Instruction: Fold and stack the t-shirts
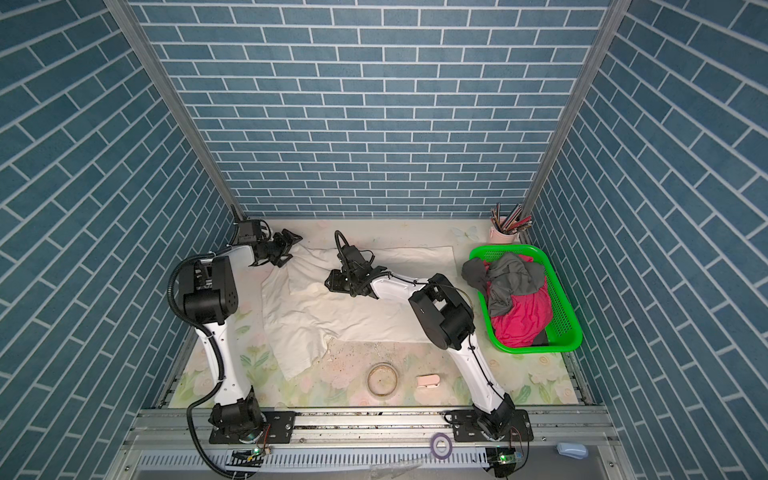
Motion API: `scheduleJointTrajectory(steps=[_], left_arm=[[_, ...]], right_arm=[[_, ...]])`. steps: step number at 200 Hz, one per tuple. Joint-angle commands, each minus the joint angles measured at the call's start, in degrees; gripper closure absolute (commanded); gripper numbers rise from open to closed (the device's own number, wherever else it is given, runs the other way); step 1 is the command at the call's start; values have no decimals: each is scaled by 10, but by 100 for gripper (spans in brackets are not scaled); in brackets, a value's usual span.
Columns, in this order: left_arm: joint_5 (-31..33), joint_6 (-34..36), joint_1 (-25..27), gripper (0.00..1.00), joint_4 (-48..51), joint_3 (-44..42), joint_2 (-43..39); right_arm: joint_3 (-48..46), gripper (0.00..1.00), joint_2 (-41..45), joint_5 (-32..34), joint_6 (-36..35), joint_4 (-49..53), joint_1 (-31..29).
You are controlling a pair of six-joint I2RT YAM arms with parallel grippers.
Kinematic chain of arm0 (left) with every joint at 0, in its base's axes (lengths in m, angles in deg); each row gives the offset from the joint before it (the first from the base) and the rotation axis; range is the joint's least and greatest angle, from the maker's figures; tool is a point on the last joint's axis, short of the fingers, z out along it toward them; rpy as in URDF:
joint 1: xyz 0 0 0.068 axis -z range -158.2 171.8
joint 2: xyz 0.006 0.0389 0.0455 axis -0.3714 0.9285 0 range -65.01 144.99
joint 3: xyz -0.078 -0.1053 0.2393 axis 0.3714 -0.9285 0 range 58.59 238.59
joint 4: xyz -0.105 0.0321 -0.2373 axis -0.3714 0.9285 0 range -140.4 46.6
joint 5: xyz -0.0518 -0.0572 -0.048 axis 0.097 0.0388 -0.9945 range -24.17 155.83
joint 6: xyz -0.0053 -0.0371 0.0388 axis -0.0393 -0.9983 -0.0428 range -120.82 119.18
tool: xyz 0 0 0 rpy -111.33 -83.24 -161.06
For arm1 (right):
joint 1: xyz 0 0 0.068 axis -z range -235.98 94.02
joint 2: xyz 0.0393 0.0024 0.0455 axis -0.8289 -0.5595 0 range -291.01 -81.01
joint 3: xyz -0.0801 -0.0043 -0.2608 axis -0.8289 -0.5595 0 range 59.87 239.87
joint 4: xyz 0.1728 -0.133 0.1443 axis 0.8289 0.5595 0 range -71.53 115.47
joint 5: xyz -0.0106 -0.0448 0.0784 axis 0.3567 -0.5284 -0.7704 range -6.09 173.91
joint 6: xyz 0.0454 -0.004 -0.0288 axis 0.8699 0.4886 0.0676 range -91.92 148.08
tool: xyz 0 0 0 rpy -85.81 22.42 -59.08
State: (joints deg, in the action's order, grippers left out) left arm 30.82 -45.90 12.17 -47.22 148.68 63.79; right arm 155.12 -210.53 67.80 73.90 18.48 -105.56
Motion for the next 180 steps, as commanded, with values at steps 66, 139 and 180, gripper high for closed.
scheduleJointTrajectory(steps=[66, 139, 180], left_arm=[[72, 32, -38, 12, 64, -12, 13], [106, 63, -28, 12, 79, -165, -205], [89, 57, -8, 13, 65, -312, -295]], right_arm=[[-99, 12, 157, 14, -123, 100, 100], [-159, 3, 189, -6, -170, 91, 154], [-205, 3, 198, -33, -162, 52, 187]])
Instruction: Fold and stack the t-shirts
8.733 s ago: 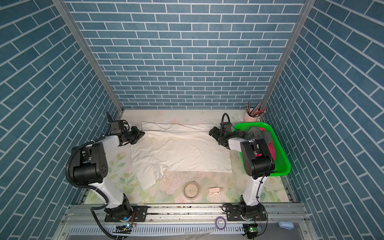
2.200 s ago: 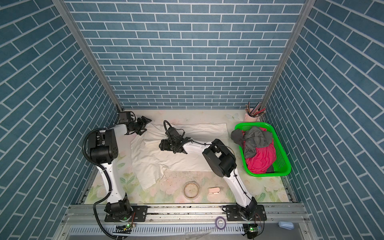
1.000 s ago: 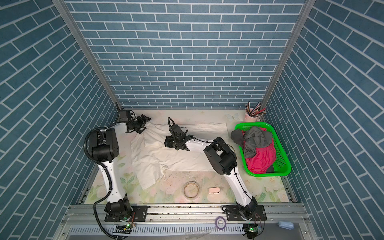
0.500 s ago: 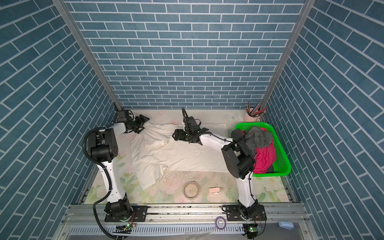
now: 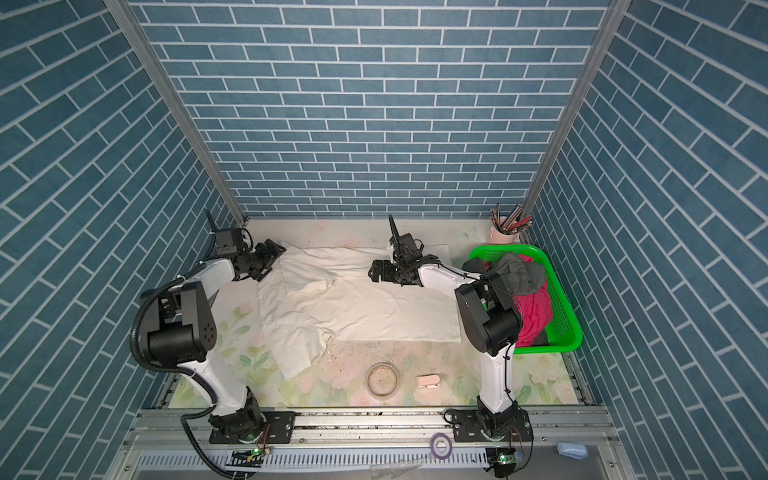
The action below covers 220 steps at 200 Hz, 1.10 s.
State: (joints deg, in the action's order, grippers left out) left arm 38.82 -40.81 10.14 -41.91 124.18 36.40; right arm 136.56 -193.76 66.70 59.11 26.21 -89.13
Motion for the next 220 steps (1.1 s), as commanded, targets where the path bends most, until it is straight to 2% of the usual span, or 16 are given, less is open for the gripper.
scheduleJointTrajectory(steps=[1, 24, 55, 107, 134, 158, 170, 185, 220], left_arm=[[9, 6, 12, 13, 12, -70, -22], [35, 17, 11, 15, 22, -106, -30], [14, 3, 16, 27, -9, -132, -17], [11, -11, 34, 42, -25, -107, -2], [11, -14, 46, 56, -37, -105, 13], [11, -17, 46, 75, -51, -117, 22], [8, -17, 45, 89, -53, -117, 23], [5, -16, 45, 99, -50, -110, 18], [-8, -9, 41, 100, -16, -81, 0]], right_arm=[[-21, 3, 31, -23, -14, -26, 23], [-38, 3, 47, -24, -14, -39, 31], [-64, 3, 65, -24, -15, -49, 36], [-97, 3, 77, -32, -7, -68, 53], [-99, 3, 78, -38, -4, -75, 60], [-99, 3, 77, -41, -2, -77, 64], [-97, 3, 76, -40, -3, -77, 67], [-89, 3, 69, -38, -2, -77, 73], [-40, 3, 27, -30, -7, -50, 95]])
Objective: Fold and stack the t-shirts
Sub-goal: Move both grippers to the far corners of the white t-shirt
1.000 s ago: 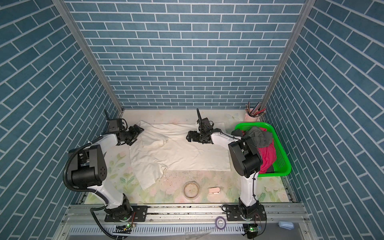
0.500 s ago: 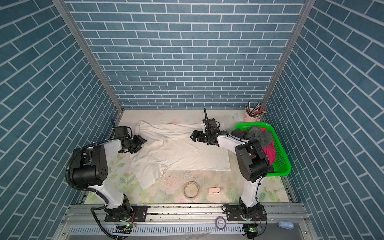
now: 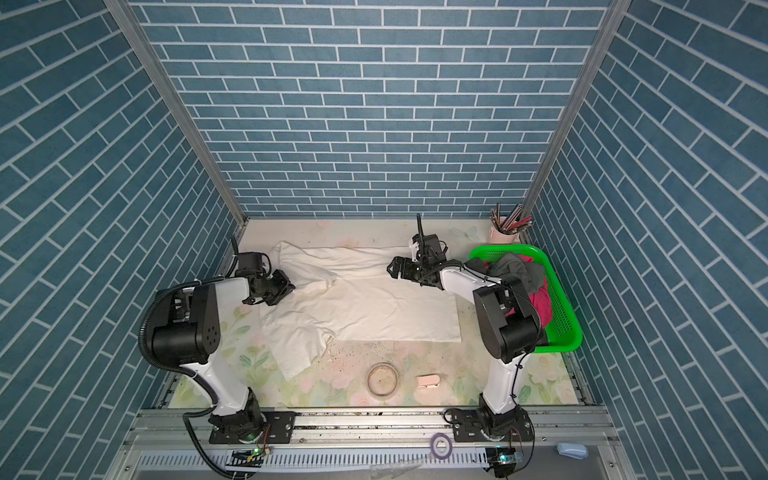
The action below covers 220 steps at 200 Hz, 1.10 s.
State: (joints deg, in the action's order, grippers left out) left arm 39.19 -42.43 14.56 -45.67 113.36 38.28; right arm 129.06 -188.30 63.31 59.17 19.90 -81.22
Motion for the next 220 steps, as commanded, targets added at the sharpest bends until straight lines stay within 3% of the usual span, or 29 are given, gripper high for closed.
scheduleJointTrajectory(steps=[1, 74, 137, 149, 165, 185, 193, 196, 199, 206, 220], left_arm=[[-12, 8, -4, 100, 23, 27, -20], [-53, 13, -19, 100, 68, 11, -53], [-53, 50, -60, 100, 113, -10, -74], [-51, 52, -71, 75, 113, -16, -72], [-50, 59, -75, 64, 119, -8, -71], [-23, 60, -74, 42, 135, 31, -90], [-9, 56, -71, 32, 136, 53, -100], [-6, 55, -70, 22, 135, 62, -102], [-3, 51, -69, 18, 132, 71, -104], [-4, 46, -63, 12, 125, 91, -102], [-17, 35, -42, 12, 123, 153, -65]], right_arm=[[35, 3, -28, 4, -8, 13, 16], [82, 3, -88, 16, -26, 36, 31], [83, 3, -103, 25, -37, 37, 35], [84, 3, -106, 25, -39, 38, 36], [87, 3, -105, 18, -40, 42, 36], [87, 3, -90, 12, -42, 45, 36], [87, 3, -82, 11, -43, 45, 36], [87, 2, -79, 12, -43, 45, 37], [88, 2, -76, 11, -42, 45, 36], [88, 2, -70, 10, -43, 45, 37], [96, 2, -68, 4, -42, 46, 38]])
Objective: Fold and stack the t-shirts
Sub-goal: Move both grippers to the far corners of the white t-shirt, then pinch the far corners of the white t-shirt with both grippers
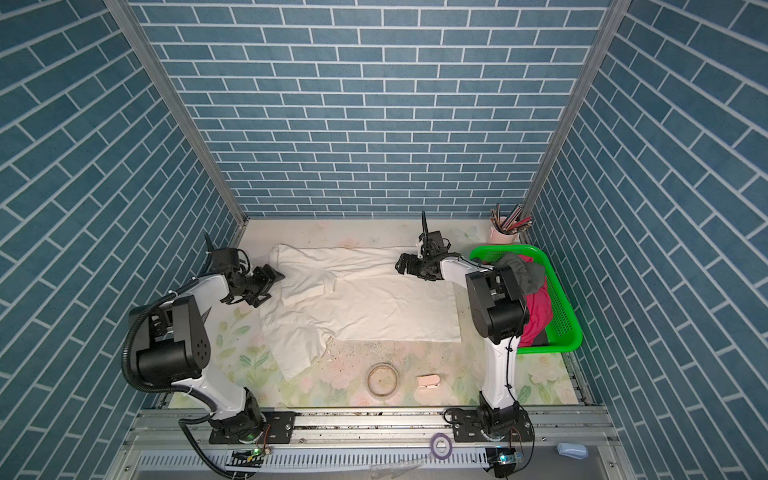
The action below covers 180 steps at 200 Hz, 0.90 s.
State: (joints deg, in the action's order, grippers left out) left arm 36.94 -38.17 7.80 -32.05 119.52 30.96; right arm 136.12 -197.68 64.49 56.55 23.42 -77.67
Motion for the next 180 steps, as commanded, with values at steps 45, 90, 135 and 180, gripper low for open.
scheduleJointTrajectory(steps=[45, 90, 135, 180], left_arm=[[-49, -75, 109, 11, -88, 201, 160], [-28, -79, 119, 11, -91, 263, 254], [-3, -53, 85, 11, -76, 286, 288], [-1, -39, 51, 11, -69, 314, 340]], right_arm=[[60, 2, -4, -71, 10, -24, 13], [131, 2, -71, -123, 51, -39, 29], [163, 2, -102, -109, 33, -11, 40], [172, 2, -141, -98, 22, 4, 66]])
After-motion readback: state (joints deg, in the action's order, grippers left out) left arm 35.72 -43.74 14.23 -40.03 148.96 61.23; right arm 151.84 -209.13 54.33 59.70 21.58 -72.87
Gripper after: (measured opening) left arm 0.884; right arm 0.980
